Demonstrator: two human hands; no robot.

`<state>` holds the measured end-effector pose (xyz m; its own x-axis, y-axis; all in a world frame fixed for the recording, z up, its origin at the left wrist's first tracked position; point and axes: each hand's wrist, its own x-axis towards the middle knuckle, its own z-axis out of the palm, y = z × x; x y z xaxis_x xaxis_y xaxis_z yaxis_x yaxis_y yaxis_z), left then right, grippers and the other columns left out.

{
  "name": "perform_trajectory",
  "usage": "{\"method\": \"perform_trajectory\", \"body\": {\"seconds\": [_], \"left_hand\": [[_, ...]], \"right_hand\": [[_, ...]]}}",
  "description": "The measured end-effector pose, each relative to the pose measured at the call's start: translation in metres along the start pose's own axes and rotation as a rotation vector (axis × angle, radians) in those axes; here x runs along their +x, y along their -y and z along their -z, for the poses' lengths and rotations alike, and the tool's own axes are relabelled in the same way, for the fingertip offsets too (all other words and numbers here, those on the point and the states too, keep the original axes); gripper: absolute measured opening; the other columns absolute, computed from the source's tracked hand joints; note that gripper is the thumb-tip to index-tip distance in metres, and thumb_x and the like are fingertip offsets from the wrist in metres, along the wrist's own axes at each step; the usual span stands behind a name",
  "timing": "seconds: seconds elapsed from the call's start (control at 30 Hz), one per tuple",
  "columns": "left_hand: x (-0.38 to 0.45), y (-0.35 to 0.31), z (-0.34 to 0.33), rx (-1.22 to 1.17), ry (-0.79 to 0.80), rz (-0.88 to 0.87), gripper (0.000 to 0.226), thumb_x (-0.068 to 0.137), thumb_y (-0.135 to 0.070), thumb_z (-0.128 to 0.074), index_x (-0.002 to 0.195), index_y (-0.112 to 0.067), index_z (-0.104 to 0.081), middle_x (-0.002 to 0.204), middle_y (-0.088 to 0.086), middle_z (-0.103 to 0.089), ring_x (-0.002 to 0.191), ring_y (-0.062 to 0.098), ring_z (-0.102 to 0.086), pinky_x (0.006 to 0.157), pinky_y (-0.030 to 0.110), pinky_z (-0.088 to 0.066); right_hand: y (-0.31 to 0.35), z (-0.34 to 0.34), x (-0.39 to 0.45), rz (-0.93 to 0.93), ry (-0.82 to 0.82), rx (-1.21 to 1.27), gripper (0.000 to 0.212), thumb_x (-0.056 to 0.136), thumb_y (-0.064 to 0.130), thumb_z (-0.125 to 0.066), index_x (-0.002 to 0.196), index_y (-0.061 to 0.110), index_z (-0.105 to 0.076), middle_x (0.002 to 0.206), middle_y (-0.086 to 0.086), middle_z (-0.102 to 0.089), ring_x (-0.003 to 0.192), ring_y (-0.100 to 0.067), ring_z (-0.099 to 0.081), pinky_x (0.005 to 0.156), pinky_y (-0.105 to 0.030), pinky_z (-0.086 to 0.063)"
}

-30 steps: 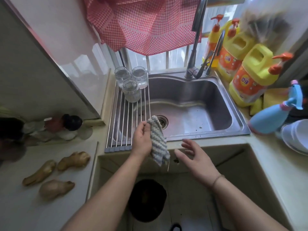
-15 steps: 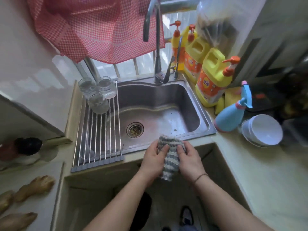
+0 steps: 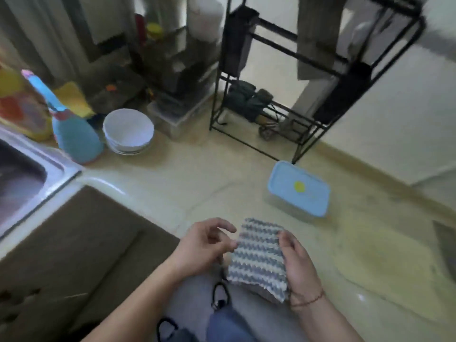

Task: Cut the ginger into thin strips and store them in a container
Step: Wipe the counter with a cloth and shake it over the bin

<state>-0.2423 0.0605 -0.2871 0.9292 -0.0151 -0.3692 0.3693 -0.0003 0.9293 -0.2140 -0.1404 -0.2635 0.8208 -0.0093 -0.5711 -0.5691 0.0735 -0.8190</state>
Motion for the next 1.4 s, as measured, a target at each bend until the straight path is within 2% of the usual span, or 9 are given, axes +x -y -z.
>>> {"method": "perform_trajectory", "body": {"seconds": [0.17, 0.27, 0.33, 0.43, 0.6, 0.77, 1.0, 1.27, 1.4], "left_hand": [[0.023, -0.002, -0.109, 0.250, 0.172, -0.061, 0.012, 0.093, -0.012, -0.070, 0.096, -0.023, -0.067, 0.076, -0.002, -0.070, 0.060, 0.012, -0.064, 0.058, 0.026, -0.051], [0.044, -0.007, -0.178, 0.436, 0.185, -0.170, 0.015, 0.093, -0.017, -0.070, 0.095, -0.031, -0.067, 0.086, -0.005, -0.072, 0.074, 0.006, -0.066, 0.073, 0.026, -0.054], [0.065, -0.004, -0.219, 0.594, 0.171, -0.254, 0.015, 0.092, -0.022, -0.071, 0.106, -0.027, -0.070, 0.101, -0.010, -0.071, 0.092, 0.002, -0.064, 0.086, 0.026, -0.052], [0.093, 0.003, -0.271, 0.967, 0.020, -0.401, 0.040, 0.079, -0.037, -0.080, 0.114, -0.018, -0.072, 0.117, -0.004, -0.068, 0.111, 0.021, -0.062, 0.096, 0.035, -0.051], [0.092, 0.023, -0.324, 1.239, -0.180, -0.275, 0.065, 0.033, -0.052, -0.098, 0.087, -0.025, -0.075, 0.097, -0.004, -0.069, 0.085, 0.029, -0.065, 0.064, 0.042, -0.055], [0.083, 0.030, -0.343, 1.263, -0.324, -0.107, 0.048, 0.063, -0.053, -0.089, 0.105, -0.036, -0.074, 0.118, -0.007, -0.062, 0.109, 0.029, -0.045, 0.085, 0.044, -0.041], [0.087, 0.047, -0.351, 1.276, -0.472, -0.127, 0.043, 0.055, -0.057, -0.090, 0.093, -0.042, -0.075, 0.109, -0.004, -0.063, 0.101, 0.025, -0.040, 0.076, 0.044, -0.046], [0.085, 0.057, -0.351, 1.220, -0.546, -0.083, 0.020, 0.072, -0.052, -0.077, 0.090, -0.045, -0.074, 0.114, -0.005, -0.059, 0.105, 0.028, -0.043, 0.083, 0.042, -0.036], [0.076, 0.059, -0.345, 1.275, -0.493, -0.173, 0.032, 0.078, -0.044, -0.063, 0.109, -0.044, -0.070, 0.117, -0.003, -0.063, 0.110, 0.032, -0.045, 0.083, 0.042, -0.030]], "right_hand": [[0.028, 0.174, -0.015, 0.141, -0.247, -0.069, 0.038, 0.081, 0.045, -0.070, 0.102, 0.014, -0.071, 0.095, -0.017, -0.078, 0.069, -0.023, -0.076, 0.060, -0.036, -0.064], [0.057, 0.260, -0.010, 0.310, -0.342, -0.420, 0.073, 0.062, 0.090, -0.071, 0.099, 0.027, -0.068, 0.089, 0.003, -0.074, 0.073, -0.006, -0.068, 0.067, -0.019, -0.056], [0.062, 0.307, 0.009, 0.389, -0.254, -0.599, 0.052, 0.073, 0.079, -0.065, 0.104, 0.038, -0.067, 0.090, 0.011, -0.073, 0.080, 0.002, -0.069, 0.069, -0.008, -0.050], [0.044, 0.369, 0.060, 0.524, -0.205, -0.943, 0.051, 0.089, 0.069, -0.050, 0.120, 0.034, -0.071, 0.096, 0.006, -0.076, 0.088, -0.017, -0.071, 0.078, -0.021, -0.048], [0.000, 0.411, 0.142, 0.713, -0.029, -1.470, 0.083, 0.097, 0.081, -0.022, 0.148, 0.023, -0.052, 0.152, -0.020, -0.054, 0.143, -0.035, -0.034, 0.115, -0.047, -0.023], [-0.005, 0.404, 0.178, 0.926, 0.019, -1.353, 0.061, 0.102, 0.052, -0.039, 0.143, 0.013, -0.062, 0.150, -0.023, -0.056, 0.147, -0.035, -0.031, 0.114, -0.050, -0.025], [0.019, 0.309, 0.229, 0.894, 0.071, -1.090, 0.052, 0.090, 0.025, -0.043, 0.125, 0.002, -0.073, 0.136, -0.023, -0.067, 0.135, -0.051, -0.055, 0.117, -0.044, -0.043], [-0.012, 0.305, 0.152, 0.972, 0.511, -1.018, 0.046, 0.078, 0.015, -0.048, 0.112, 0.010, -0.077, 0.123, -0.012, -0.076, 0.123, -0.030, -0.069, 0.111, -0.030, -0.043], [-0.022, 0.322, 0.110, 0.800, 0.461, -0.834, 0.038, 0.080, 0.019, -0.053, 0.109, 0.017, -0.078, 0.109, 0.003, -0.081, 0.102, -0.012, -0.074, 0.095, -0.014, -0.050]]}}
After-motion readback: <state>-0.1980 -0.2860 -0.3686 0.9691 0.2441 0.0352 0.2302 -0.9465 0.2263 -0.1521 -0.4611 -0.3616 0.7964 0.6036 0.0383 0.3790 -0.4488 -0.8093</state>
